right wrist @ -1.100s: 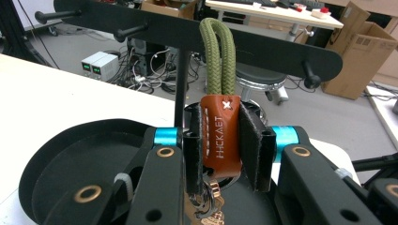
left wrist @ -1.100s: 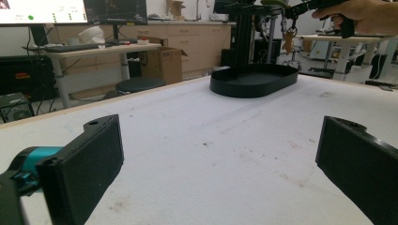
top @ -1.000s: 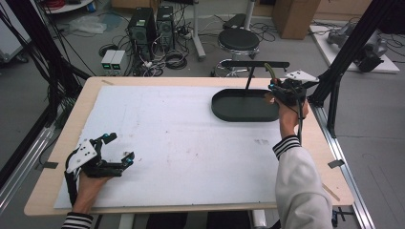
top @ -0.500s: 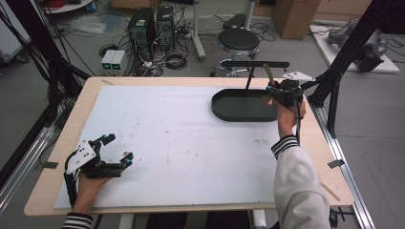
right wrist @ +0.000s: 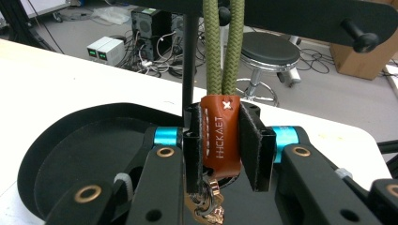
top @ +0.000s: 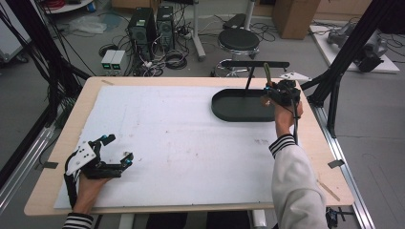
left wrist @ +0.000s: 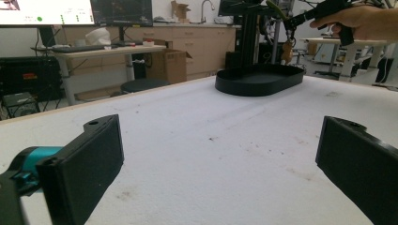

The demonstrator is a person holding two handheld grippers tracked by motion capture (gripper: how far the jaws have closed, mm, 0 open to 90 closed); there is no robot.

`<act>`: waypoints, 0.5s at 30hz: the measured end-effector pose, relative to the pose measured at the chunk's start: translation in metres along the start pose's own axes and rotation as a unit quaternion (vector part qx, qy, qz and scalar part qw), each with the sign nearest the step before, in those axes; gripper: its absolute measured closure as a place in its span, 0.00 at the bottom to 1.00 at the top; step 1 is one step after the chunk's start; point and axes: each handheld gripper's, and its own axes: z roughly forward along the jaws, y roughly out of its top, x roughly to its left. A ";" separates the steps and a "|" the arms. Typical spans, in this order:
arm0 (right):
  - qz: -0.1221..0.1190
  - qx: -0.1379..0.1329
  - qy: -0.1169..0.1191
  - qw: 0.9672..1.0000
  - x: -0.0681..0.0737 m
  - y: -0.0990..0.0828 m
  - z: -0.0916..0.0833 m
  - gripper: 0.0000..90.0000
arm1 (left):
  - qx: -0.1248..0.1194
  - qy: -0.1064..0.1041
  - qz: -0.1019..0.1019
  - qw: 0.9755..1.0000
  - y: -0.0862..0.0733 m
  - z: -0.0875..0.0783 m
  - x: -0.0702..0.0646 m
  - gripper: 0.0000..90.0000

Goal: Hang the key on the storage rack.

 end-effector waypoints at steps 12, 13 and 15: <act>0.008 0.004 0.003 1.000 0.001 -0.004 0.010 0.81 | 0.001 0.001 0.001 1.000 0.000 0.000 0.000 0.02; 0.005 0.003 0.004 1.000 0.000 -0.004 0.010 0.81 | 0.001 0.001 0.001 1.000 0.000 0.000 0.000 0.02; 0.010 0.003 0.005 1.000 -0.001 -0.005 0.012 0.81 | 0.002 0.001 0.001 1.000 0.000 0.000 0.000 0.02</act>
